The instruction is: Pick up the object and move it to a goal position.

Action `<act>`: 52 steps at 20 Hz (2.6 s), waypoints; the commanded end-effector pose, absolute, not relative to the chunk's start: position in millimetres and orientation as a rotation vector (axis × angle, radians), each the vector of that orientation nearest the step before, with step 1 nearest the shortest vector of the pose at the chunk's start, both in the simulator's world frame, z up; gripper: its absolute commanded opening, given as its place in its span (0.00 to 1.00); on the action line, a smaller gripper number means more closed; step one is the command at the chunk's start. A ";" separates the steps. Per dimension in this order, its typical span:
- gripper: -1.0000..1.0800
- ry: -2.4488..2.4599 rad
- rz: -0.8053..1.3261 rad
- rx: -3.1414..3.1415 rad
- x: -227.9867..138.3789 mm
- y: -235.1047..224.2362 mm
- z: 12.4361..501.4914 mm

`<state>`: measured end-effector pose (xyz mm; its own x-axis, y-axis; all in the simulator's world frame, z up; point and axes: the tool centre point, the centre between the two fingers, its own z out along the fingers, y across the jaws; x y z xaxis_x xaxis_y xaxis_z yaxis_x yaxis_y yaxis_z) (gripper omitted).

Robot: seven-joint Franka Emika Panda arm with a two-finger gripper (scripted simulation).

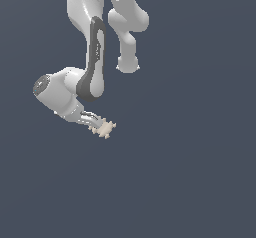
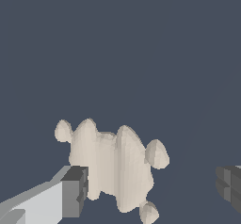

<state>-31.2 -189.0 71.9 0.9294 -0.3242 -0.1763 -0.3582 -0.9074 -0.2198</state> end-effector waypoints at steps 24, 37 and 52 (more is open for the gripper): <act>0.00 0.532 0.198 -2.819 -36.3 -189.3 38.4; 0.00 0.533 0.198 -2.818 -21.8 -157.2 42.4; 0.00 0.532 0.199 -2.816 50.6 -4.2 61.1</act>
